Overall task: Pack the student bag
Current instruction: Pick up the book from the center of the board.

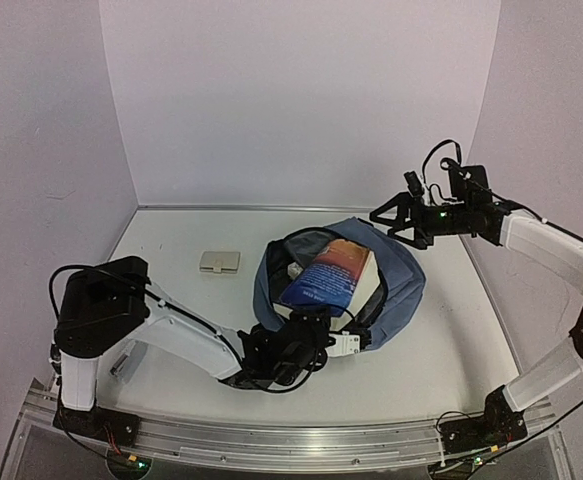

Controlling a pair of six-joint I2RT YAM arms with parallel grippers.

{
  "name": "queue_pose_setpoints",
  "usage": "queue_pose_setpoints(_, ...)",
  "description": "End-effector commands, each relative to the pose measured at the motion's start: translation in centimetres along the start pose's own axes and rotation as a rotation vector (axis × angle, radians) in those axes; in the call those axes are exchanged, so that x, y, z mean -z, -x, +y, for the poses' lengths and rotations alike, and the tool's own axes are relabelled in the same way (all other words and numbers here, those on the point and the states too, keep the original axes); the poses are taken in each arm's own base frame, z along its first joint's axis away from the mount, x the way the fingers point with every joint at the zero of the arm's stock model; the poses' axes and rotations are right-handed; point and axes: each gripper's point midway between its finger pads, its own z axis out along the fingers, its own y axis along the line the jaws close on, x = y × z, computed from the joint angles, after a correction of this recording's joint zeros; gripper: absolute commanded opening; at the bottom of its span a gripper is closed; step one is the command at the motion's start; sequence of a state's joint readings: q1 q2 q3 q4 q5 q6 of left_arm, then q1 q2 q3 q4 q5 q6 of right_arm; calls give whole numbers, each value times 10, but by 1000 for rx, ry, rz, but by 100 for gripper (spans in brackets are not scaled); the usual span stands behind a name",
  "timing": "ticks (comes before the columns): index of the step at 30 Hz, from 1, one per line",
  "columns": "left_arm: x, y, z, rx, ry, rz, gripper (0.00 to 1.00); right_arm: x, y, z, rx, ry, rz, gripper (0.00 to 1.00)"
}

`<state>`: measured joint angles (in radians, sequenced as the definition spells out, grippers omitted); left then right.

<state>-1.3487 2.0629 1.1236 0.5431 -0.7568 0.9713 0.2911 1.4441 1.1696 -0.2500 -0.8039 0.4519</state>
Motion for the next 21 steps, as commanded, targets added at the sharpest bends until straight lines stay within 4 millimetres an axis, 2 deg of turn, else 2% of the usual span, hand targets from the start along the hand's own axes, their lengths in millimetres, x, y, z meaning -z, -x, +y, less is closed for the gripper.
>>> queue_pose_setpoints(1,44,47,148,360,158,-174,0,26,28,31,154,1,-59,98)
queue_pose_setpoints(3,54,47,181,486,143,-202,0,37,40,33,180,-22,-83,98)
queue_pose_setpoints(6,63,37,223,647,145,-217,0,62,68,37,197,-15,-144,98)
queue_pose_setpoints(8,70,28,243,743,130,-221,0,76,80,41,217,0,-165,98)
queue_pose_setpoints(10,81,13,271,872,121,-232,0,86,85,45,248,4,-167,98)
queue_pose_setpoints(14,107,-11,302,1130,15,-307,0,92,74,51,307,36,-119,98)
queue_pose_setpoints(17,128,-12,312,1228,-61,-372,0,87,56,55,298,122,-60,98)
queue_pose_setpoints(21,153,-2,315,1315,-187,-444,0,81,37,56,272,197,-8,98)
